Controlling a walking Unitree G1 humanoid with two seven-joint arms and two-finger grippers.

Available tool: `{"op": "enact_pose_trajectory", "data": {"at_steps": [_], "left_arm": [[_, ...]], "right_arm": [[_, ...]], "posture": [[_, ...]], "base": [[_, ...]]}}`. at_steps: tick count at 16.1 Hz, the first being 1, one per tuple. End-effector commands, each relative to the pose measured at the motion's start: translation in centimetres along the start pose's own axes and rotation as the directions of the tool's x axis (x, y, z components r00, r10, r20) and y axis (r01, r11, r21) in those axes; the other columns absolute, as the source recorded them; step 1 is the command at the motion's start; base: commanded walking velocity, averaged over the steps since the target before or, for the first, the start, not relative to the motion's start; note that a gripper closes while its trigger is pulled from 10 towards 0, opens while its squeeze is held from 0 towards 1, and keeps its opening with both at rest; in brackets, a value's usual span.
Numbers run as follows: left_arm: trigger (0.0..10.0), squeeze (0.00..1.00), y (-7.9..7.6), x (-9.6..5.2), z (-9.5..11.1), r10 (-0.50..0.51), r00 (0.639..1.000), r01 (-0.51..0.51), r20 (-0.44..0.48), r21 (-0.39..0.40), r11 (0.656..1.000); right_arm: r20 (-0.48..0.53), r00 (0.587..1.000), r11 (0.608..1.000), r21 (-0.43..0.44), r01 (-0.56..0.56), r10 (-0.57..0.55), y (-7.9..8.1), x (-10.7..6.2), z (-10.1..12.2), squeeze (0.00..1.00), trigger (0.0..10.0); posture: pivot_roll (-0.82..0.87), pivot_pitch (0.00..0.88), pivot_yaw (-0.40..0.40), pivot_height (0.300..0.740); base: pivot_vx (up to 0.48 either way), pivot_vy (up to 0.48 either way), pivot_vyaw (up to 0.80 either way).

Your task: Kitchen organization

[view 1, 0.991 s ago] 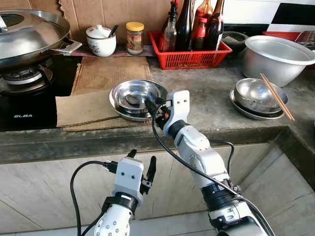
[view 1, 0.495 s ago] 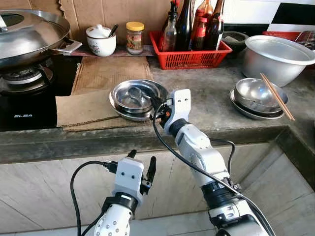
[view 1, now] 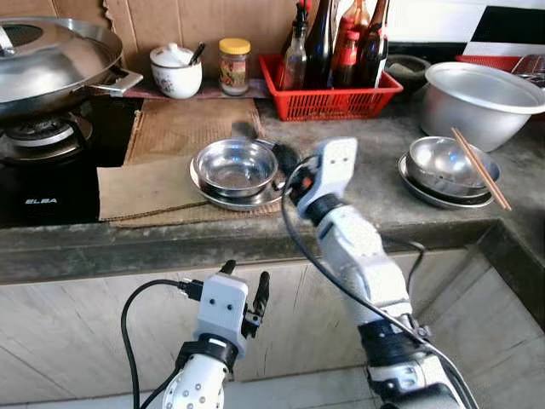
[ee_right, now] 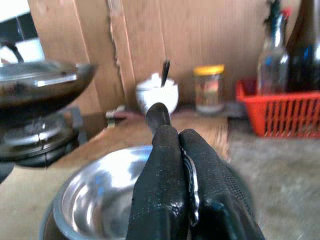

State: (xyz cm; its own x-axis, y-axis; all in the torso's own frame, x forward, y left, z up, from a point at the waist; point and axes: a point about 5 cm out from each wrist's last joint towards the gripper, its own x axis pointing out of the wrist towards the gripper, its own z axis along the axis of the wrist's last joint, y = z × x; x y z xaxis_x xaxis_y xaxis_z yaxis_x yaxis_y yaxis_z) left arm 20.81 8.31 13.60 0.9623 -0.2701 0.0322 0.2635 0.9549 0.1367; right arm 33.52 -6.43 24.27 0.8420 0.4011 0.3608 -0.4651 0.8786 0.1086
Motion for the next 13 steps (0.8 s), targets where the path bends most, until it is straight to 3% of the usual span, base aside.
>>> {"op": "enact_pose_trajectory", "data": {"at_steps": [1,2,3,7,11,13], "left_arm": [[10.0,0.0,0.1,0.0,0.2,0.003,1.0,-0.003,0.008,0.003,1.0],[10.0,0.0,0.2,0.0,0.1,0.004,1.0,-0.004,0.008,0.003,1.0],[10.0,0.0,0.2,0.1,0.1,0.003,1.0,-0.003,0.009,0.004,1.0],[10.0,0.0,0.3,0.1,0.0,0.002,1.0,-0.002,0.01,0.006,1.0],[10.0,0.0,0.3,0.1,-0.2,-0.003,1.0,0.003,0.007,0.006,1.0],[10.0,0.0,0.3,0.2,-0.2,-0.006,1.0,0.006,0.01,0.007,1.0]], "right_arm": [[0.042,0.999,0.998,-0.054,0.03,-0.027,-0.6,-0.8,0.9,0.0,3.5],[0.055,0.998,0.996,-0.085,0.041,-0.037,-1.0,-1.4,1.4,0.0,10.0],[0.061,0.997,0.988,-0.139,0.066,-0.058,-1.5,-2.2,1.6,0.0,10.0],[0.093,0.984,0.968,-0.187,0.165,-0.149,-4.2,-5.6,2.3,0.0,10.0],[0.027,0.986,0.959,-0.23,0.166,-0.164,-4.5,-8.4,1.3,0.0,10.0],[-0.026,0.983,0.956,-0.241,0.169,-0.18,-4.2,-10.7,0.0,0.0,10.0]], "posture": [[0.18,0.089,-0.078,0.74],[0.18,0.085,-0.074,0.74],[0.17,0.08,-0.074,0.74],[0.17,0.072,-0.069,0.74],[0.17,0.058,-0.062,0.74],[0.16,0.056,-0.059,0.74]], "base": [[0.0,0.0,0.0],[0.0,0.0,0.0],[0.0,0.0,0.0],[0.0,0.0,0.0],[0.0,0.0,0.0],[0.0,0.0,0.0]]}}
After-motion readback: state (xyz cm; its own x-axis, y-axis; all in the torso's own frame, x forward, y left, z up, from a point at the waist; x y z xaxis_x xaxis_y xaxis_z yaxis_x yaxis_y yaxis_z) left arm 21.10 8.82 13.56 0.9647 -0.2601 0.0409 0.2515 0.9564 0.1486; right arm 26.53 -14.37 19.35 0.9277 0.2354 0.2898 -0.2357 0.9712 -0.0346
